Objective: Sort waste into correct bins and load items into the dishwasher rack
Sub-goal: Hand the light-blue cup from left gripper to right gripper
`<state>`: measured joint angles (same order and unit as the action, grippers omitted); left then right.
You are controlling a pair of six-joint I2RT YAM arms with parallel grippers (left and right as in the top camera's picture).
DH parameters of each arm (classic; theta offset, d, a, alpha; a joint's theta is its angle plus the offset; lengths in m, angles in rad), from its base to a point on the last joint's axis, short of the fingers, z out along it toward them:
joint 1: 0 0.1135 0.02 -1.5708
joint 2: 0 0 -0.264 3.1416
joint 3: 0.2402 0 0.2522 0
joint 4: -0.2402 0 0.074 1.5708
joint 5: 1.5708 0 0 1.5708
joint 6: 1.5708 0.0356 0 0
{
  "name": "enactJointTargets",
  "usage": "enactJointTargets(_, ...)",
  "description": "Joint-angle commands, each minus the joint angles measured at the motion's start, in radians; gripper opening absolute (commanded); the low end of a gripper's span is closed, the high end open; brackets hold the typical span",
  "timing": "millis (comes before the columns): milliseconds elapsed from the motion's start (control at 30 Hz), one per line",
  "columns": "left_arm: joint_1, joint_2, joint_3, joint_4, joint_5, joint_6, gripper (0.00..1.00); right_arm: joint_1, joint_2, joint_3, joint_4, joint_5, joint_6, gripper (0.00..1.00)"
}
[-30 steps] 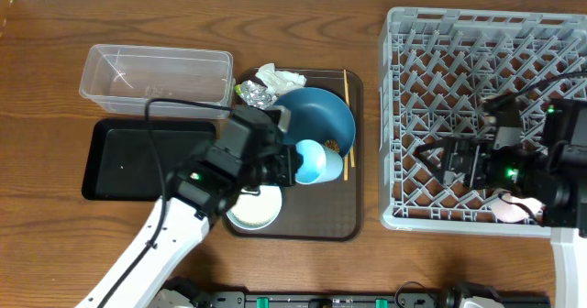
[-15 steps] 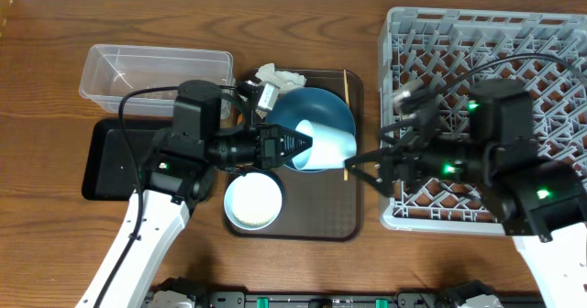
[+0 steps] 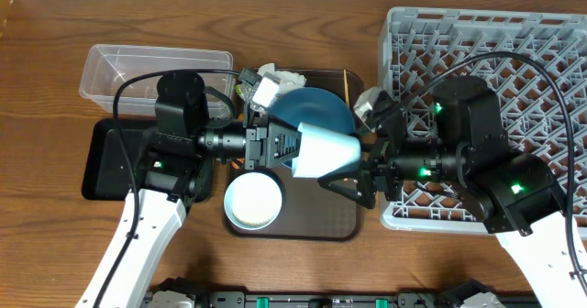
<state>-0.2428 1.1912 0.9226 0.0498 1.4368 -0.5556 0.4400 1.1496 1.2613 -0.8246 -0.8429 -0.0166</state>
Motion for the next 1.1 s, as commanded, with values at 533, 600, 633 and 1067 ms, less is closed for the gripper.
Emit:
enactJointTargets(533, 0.036, -0.007, 0.02, 0.082, 0.07, -0.071, 0.06, 0.005, -0.074, 0.011, 0.079, -0.186, -0.138, 0.93)
enactJointTargets(600, 0.036, -0.007, 0.02, 0.116, 0.07, -0.101, 0.06, 0.005, -0.074, 0.011, 0.082, -0.186, -0.134, 0.9)
enactJointTargets(633, 0.036, -0.007, 0.02, 0.135, 0.07, -0.118, 0.06, 0.005, -0.072, 0.011, 0.08, -0.186, -0.134, 0.88)
enactJointTargets(1067, 0.036, -0.007, 0.02, 0.215, 0.067, -0.183, 0.06, 0.005, -0.069, 0.011, 0.103, -0.187, -0.134, 0.67)
